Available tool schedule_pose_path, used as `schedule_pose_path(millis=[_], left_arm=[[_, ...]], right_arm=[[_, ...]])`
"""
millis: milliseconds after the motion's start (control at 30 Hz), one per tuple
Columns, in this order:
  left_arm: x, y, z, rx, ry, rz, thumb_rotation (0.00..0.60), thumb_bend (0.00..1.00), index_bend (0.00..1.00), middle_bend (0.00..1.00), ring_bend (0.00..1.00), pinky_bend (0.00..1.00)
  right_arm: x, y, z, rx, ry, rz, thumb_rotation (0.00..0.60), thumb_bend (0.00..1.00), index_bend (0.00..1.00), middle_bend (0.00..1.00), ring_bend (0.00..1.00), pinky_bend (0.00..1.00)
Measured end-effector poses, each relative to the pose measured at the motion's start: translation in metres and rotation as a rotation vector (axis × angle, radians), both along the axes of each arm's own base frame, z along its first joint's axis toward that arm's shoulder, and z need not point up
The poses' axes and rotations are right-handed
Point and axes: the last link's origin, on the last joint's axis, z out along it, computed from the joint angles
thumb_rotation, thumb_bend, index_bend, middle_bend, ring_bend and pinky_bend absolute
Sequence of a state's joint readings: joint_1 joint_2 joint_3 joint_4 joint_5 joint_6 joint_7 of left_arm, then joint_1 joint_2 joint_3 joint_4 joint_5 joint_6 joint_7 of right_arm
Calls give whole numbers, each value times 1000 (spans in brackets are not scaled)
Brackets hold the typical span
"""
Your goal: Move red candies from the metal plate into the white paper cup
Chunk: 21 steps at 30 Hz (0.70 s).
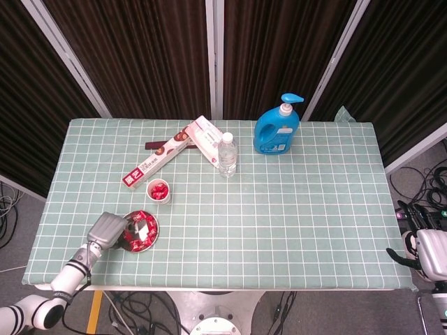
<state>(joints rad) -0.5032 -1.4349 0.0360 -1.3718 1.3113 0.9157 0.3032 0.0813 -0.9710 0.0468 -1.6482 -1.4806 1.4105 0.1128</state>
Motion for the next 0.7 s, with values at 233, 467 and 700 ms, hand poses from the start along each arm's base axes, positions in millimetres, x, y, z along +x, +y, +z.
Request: schedule_pose_path(millis=[233, 467, 700], left_arm=[[-4, 3, -3, -8, -5, 13, 600, 338, 553, 809, 974, 1000], [-6, 7, -2, -3, -7, 22, 600, 386, 564, 810, 974, 1000], [-6, 8, -3, 8, -51, 32, 600, 445, 651, 840, 987, 1000]], right_arm=[[0, 0, 0, 0, 1, -4, 600, 93, 19, 144, 78, 404], [0, 0, 0, 0, -1, -5, 600, 93, 19, 144, 78, 405], [0, 1, 1, -1, -2, -3, 600, 93, 19, 144, 78, 407]])
